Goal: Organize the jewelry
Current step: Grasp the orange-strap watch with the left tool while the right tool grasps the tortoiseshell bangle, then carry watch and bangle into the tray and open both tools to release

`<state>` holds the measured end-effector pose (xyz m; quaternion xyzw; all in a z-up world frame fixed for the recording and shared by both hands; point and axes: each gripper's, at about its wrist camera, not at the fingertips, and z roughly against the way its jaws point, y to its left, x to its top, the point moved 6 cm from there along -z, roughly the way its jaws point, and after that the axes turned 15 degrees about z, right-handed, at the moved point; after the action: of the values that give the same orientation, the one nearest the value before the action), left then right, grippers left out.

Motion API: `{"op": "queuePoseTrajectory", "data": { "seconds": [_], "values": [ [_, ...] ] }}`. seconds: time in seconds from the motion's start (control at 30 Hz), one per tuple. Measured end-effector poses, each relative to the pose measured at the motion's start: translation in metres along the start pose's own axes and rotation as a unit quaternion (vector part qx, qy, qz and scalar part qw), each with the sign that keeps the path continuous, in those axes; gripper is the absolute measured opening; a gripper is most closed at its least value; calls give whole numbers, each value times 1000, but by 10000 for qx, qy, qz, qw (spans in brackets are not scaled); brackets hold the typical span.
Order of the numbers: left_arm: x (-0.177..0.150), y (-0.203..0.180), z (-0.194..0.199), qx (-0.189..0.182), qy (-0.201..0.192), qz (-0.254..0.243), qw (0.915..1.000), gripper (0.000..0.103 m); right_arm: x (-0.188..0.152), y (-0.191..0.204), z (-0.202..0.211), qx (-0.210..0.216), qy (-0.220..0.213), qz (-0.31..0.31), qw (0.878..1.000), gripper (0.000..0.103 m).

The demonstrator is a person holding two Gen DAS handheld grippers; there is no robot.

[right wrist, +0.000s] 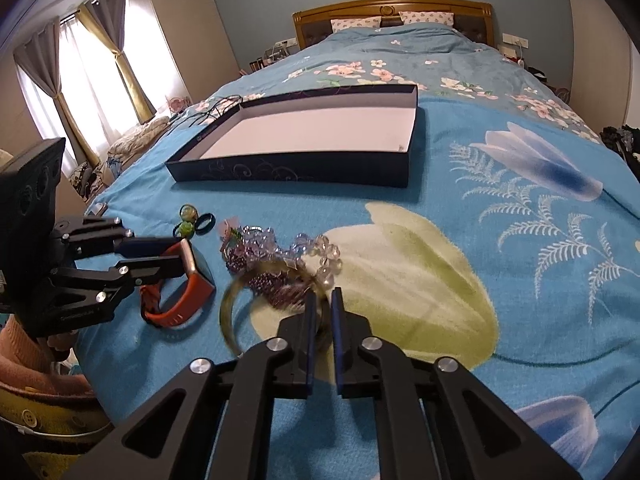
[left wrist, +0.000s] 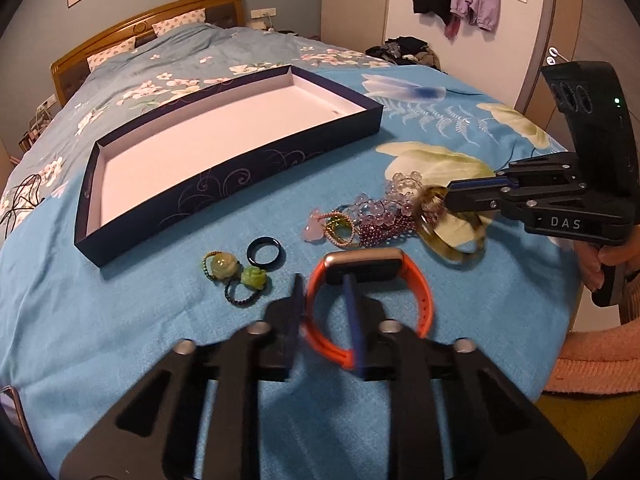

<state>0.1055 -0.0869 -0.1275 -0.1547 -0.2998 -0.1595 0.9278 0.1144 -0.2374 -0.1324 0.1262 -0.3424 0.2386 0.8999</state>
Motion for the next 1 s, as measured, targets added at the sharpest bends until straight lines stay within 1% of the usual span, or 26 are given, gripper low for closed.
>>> {"op": "queuePoseTrajectory", "data": {
  "seconds": [0.03, 0.07, 0.27, 0.4, 0.5, 0.63, 0.77, 0.8, 0.87, 0.93, 1.0],
  "values": [
    [0, 1, 0, -10, 29, 53, 10000, 7, 0, 0, 1, 13, -16, -5, 10000, 6],
    [1, 2, -1, -27, 41, 104, 9999, 6, 1, -1, 2, 14, -40, -10, 10000, 6],
    [10, 14, 8, -119, -48, 548, 9984, 6, 20, -7, 16, 60, -366, -11, 9993, 6],
    [27, 27, 21, -197, -288, 877, 9955, 6, 42, -13, 18, 58, -548, 35, 9985, 6],
    [44, 39, 30, -108, -512, 1033, 9933, 6, 60, -18, 13, 8, -641, 117, 9979, 6],
    [69, 58, 33, 93, -714, 1203, 9901, 7, 92, -30, 0, -29, -727, 209, 9971, 6],
    [101, 78, 29, 267, -837, 1365, 9867, 7, 124, -44, -21, -151, -712, 304, 9969, 6],
    [108, 81, 27, 310, -871, 1382, 9861, 7, 129, -47, -27, -188, -701, 304, 9969, 6],
    [124, 89, 21, 361, -895, 1460, 9846, 1, 143, -55, -39, -243, -656, 294, 9971, 6],
    [138, 96, 16, 444, -946, 1490, 9833, 1, 154, -61, -50, -300, -623, 279, 9972, 6],
    [149, 101, 9, 446, -967, 1518, 9827, 1, 162, -67, -61, -366, -570, 267, 9973, 6]
  ]
}}
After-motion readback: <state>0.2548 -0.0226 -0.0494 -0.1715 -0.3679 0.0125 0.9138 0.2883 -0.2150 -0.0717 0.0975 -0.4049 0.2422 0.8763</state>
